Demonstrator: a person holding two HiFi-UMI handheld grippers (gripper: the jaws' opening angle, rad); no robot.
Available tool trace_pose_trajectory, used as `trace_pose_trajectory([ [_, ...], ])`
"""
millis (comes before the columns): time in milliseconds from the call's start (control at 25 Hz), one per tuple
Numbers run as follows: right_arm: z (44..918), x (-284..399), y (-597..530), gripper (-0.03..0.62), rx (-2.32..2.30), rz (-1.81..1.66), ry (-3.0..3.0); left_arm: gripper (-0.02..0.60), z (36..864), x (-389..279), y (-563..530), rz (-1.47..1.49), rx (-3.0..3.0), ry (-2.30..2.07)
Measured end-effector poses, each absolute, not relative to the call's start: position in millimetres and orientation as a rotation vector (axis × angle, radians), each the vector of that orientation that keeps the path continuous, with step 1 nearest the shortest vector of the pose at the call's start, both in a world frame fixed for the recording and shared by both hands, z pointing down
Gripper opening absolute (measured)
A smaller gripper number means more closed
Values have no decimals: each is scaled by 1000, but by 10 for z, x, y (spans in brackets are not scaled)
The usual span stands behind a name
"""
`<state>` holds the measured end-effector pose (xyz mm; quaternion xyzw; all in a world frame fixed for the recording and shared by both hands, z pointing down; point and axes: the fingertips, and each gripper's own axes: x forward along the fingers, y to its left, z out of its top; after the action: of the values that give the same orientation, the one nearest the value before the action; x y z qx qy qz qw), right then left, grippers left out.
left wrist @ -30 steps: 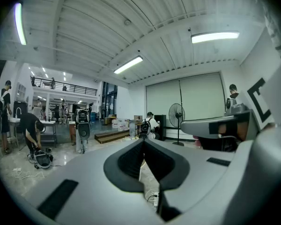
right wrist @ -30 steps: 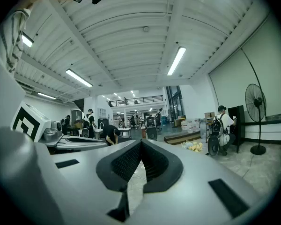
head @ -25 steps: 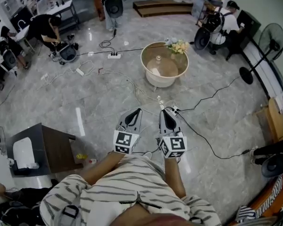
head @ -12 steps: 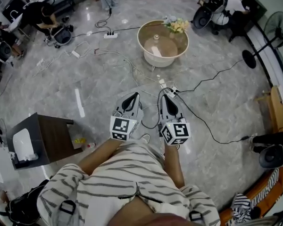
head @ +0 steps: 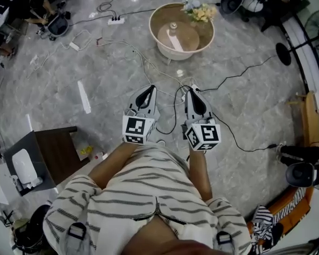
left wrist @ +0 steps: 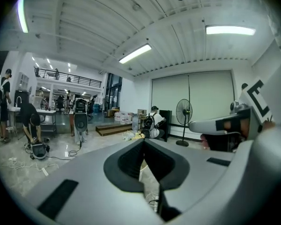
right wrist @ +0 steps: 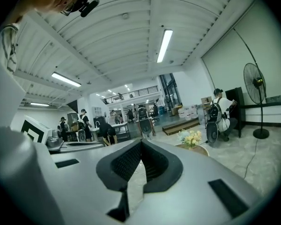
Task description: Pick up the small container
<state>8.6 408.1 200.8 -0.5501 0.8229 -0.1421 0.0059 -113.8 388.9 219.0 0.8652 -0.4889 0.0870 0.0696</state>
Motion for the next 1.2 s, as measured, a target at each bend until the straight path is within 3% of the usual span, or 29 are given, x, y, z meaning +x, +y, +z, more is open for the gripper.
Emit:
trace_pose_trajectory([
  [640,2006,162,1538,9,-1839,-498,2535,-2,2141,-1039,1308,303,2607,-1410],
  [1200,2394,484,260,9,-1900,-558,2538,-2,2685,-694,101,370,2571,-1347],
])
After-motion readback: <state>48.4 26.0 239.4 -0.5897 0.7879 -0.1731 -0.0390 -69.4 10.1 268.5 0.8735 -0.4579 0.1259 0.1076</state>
